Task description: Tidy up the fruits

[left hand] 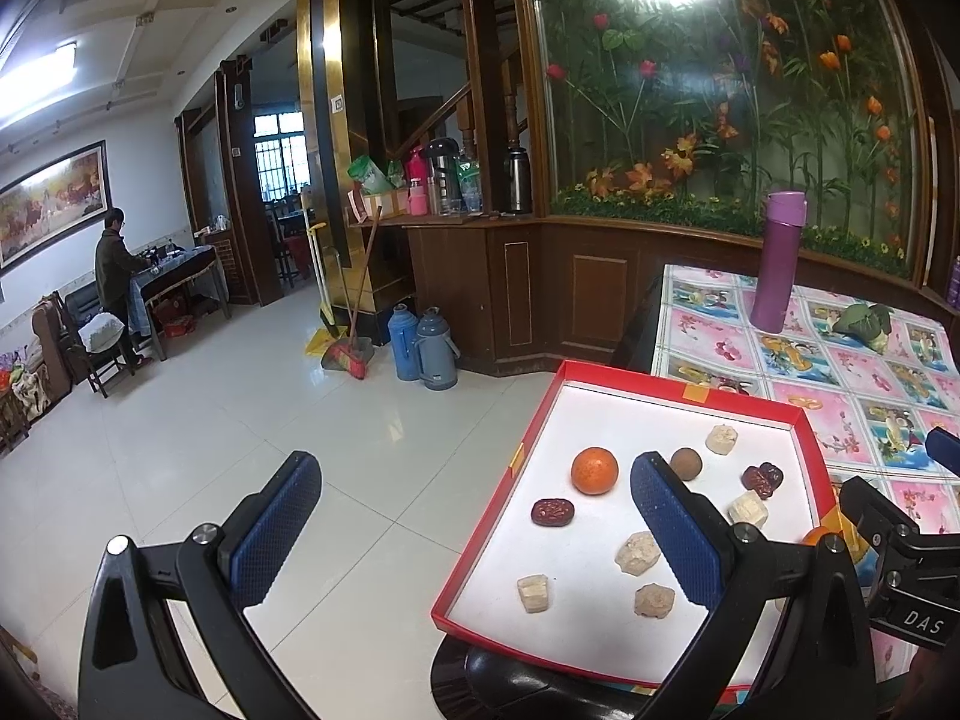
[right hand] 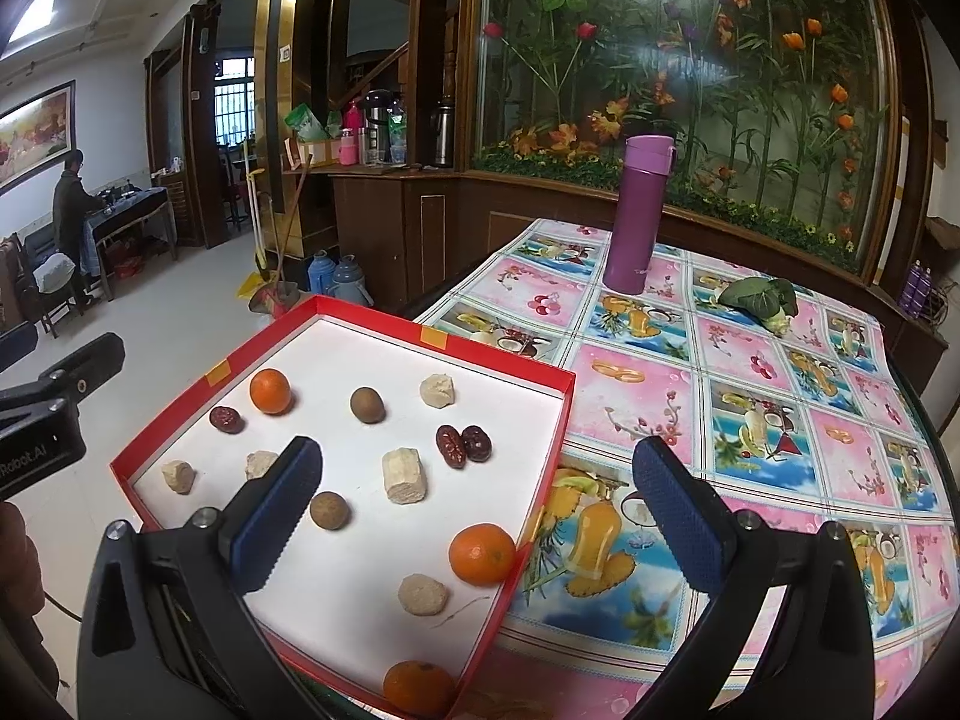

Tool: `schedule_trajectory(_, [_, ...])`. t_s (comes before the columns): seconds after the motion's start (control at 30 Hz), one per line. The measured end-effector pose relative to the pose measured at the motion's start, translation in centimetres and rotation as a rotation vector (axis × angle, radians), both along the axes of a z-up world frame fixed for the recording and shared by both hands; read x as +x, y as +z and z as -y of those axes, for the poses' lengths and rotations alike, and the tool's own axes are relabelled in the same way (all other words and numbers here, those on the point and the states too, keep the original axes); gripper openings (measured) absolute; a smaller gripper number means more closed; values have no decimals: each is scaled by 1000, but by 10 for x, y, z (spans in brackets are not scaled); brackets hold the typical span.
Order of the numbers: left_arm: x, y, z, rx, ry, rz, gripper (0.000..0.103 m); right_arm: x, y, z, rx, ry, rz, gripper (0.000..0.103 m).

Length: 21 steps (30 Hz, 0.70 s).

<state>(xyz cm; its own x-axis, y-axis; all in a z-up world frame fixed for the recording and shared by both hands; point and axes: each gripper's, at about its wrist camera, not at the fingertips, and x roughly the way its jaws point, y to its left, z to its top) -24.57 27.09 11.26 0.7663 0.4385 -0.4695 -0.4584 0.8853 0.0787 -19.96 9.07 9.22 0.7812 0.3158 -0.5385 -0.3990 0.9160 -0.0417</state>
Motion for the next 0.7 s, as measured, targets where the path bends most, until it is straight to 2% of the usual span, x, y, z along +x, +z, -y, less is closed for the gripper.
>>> schedule_trajectory(0.7, [-7, -4, -6, 9, 1, -3, 103, -2, 2, -4, -1, 4, 7, 103])
